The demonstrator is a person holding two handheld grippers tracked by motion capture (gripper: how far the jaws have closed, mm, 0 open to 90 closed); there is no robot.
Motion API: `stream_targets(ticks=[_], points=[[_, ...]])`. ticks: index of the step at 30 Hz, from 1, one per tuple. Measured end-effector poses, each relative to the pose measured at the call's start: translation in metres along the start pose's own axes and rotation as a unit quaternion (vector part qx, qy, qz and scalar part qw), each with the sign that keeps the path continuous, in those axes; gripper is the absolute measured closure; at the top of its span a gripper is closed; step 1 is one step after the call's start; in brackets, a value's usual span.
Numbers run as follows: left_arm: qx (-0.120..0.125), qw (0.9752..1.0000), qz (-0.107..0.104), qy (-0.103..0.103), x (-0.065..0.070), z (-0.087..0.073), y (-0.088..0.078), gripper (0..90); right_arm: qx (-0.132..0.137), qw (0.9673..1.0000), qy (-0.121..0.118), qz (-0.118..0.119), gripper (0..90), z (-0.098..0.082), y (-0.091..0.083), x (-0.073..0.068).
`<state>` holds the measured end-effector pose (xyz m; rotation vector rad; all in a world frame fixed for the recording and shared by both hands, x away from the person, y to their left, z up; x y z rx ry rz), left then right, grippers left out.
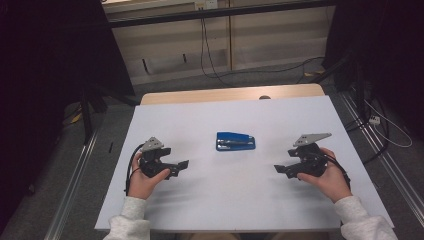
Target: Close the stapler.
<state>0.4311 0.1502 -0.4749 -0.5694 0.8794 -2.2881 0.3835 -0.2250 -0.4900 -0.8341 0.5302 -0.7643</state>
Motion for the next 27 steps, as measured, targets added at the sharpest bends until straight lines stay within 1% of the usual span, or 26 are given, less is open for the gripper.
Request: stream_targets(ticks=[1, 2, 3, 4, 6, 12, 13, 15, 18, 20, 22, 23, 25, 27], points=[[-0.001, 1.0000, -0.002, 0.001, 0.000, -0.001, -0.002, 7.6, 0.001, 1.0000, -0.001, -0.001, 18.3, -0.001, -0.001, 0.000], [0.001, 1.0000, 0.002, 0.001, -0.002, -0.003, -0.003, 7.7, 0.000, 1.0000, 0.000, 0.000, 18.3, -0.003, -0.001, -0.001], [0.001, 1.0000, 0.003, -0.004, -0.002, -0.004, -0.005, 7.7, -0.001, 1.0000, -0.001, -0.001, 18.4, -0.004, -0.002, -0.001], [0.000, 1.0000, 0.005, -0.002, -0.004, -0.007, -0.007, 7.7, -0.002, 1.0000, 0.001, 0.000, 18.4, -0.006, -0.003, -0.002], [0.003, 0.9999, 0.008, -0.007, -0.006, -0.009, -0.010, 7.9, -0.002, 1.0000, -0.001, -0.002, 18.4, -0.008, -0.004, -0.002], [0.003, 0.9999, 0.017, -0.003, -0.008, -0.018, -0.020, 8.0, -0.003, 1.0000, 0.000, -0.001, 18.1, -0.013, -0.009, -0.005], [0.005, 0.9999, 0.015, -0.004, -0.008, -0.018, -0.020, 8.1, -0.004, 1.0000, -0.002, -0.003, 18.0, -0.015, -0.009, -0.005], [0.000, 0.9999, 0.016, -0.002, -0.009, -0.022, -0.023, 8.1, -0.004, 1.0000, -0.003, -0.002, 17.9, -0.016, -0.010, -0.005], [0.004, 0.9997, 0.022, -0.003, -0.010, -0.027, -0.028, 8.1, -0.002, 1.0000, -0.002, -0.004, 17.6, -0.018, -0.013, -0.005], [0.006, 0.9997, 0.023, -0.008, -0.011, -0.029, -0.031, 8.1, -0.001, 1.0000, -0.002, -0.002, 17.5, -0.021, -0.015, -0.006], [0.003, 0.9996, 0.026, -0.005, -0.012, -0.033, -0.033, 8.1, -0.004, 1.0000, -0.004, -0.005, 17.3, -0.023, -0.017, -0.007], [0.002, 0.9996, 0.028, -0.006, -0.013, -0.035, -0.034, 8.1, -0.002, 1.0000, -0.006, -0.003, 17.3, -0.023, -0.018, -0.007], [0.000, 0.9994, 0.033, -0.006, -0.014, -0.037, -0.035, 8.1, -0.001, 1.0000, -0.004, -0.004, 17.2, -0.024, -0.019, -0.007], [0.003, 0.9994, 0.033, -0.010, -0.015, -0.039, -0.036, 8.1, 0.002, 1.0000, -0.004, -0.004, 17.2, -0.024, -0.020, -0.006]])
Point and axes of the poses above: each handheld gripper's, and its own axes: y roughly forward along the jaws, z roughly out of its top, x roughly to its right, the point moved 8 cm from there along y, roughly forward along the jaws, and after that the axes turned 10 degrees about -x, right-handed, at the moved point
